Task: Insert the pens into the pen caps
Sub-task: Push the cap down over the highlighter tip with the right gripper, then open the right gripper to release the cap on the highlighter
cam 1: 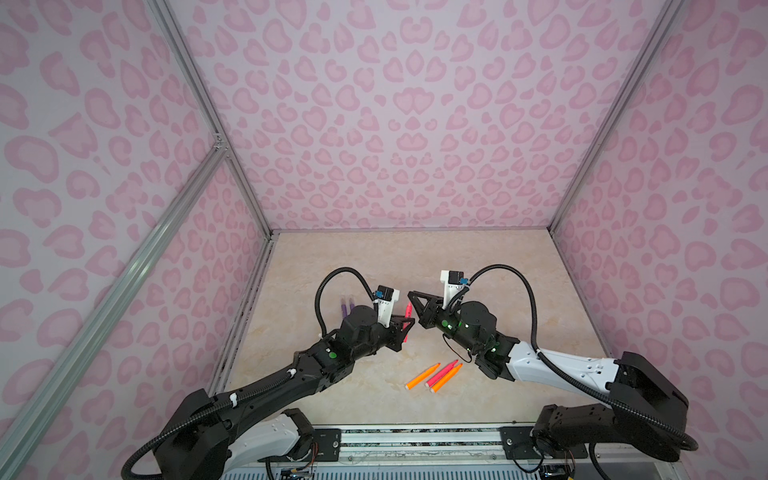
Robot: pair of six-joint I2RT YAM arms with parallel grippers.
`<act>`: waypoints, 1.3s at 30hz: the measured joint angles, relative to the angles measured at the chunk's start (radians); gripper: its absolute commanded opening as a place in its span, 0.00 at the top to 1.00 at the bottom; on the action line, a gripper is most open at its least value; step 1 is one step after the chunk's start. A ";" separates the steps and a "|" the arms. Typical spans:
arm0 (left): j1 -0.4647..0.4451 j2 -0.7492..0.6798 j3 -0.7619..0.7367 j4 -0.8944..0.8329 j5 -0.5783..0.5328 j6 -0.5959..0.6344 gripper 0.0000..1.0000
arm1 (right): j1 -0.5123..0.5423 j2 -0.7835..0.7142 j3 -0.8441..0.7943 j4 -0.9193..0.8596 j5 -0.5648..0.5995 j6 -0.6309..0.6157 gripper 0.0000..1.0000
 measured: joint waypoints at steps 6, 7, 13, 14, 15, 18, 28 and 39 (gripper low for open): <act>0.003 -0.039 -0.034 0.056 0.047 -0.004 0.97 | -0.006 -0.026 -0.036 0.069 -0.055 0.003 0.96; 0.003 -0.040 -0.037 0.065 0.054 -0.004 0.97 | -0.007 -0.030 -0.041 0.082 -0.058 0.002 0.95; 0.005 -0.039 -0.038 0.083 0.078 -0.005 0.97 | -0.008 -0.043 -0.052 0.098 -0.072 0.002 0.78; 0.005 -0.036 -0.038 0.086 0.078 -0.003 0.97 | -0.008 -0.044 -0.052 0.097 -0.072 0.002 0.71; 0.005 -0.033 -0.036 0.089 0.077 -0.002 0.97 | -0.008 -0.045 -0.053 0.096 -0.073 0.002 0.64; 0.006 -0.022 -0.026 0.098 0.069 0.002 0.97 | -0.008 -0.048 -0.054 0.085 -0.073 -0.001 0.50; -0.018 0.029 0.029 0.066 0.010 0.030 0.97 | -0.008 -0.136 -0.040 -0.027 -0.026 -0.039 0.40; -0.140 0.134 0.143 -0.087 -0.225 0.099 0.97 | -0.084 -0.227 -0.013 -0.230 0.077 -0.051 0.43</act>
